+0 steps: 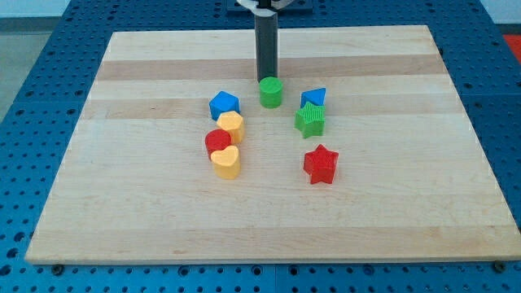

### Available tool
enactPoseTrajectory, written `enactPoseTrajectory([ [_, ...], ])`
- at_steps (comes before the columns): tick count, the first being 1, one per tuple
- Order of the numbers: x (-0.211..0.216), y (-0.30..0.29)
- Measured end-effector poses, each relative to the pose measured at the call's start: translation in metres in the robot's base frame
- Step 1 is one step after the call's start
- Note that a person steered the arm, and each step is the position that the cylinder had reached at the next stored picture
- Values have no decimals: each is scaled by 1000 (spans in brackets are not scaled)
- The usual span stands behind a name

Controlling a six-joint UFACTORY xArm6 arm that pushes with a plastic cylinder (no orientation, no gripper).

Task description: Slide the green circle to the right side of the red circle

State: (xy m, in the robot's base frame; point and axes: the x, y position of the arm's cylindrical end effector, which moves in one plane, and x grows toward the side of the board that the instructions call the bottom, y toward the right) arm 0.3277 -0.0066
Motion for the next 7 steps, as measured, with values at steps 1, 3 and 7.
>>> enactPoseTrajectory([
  [1, -2, 1],
  [3, -26, 20],
  [7, 21, 24],
])
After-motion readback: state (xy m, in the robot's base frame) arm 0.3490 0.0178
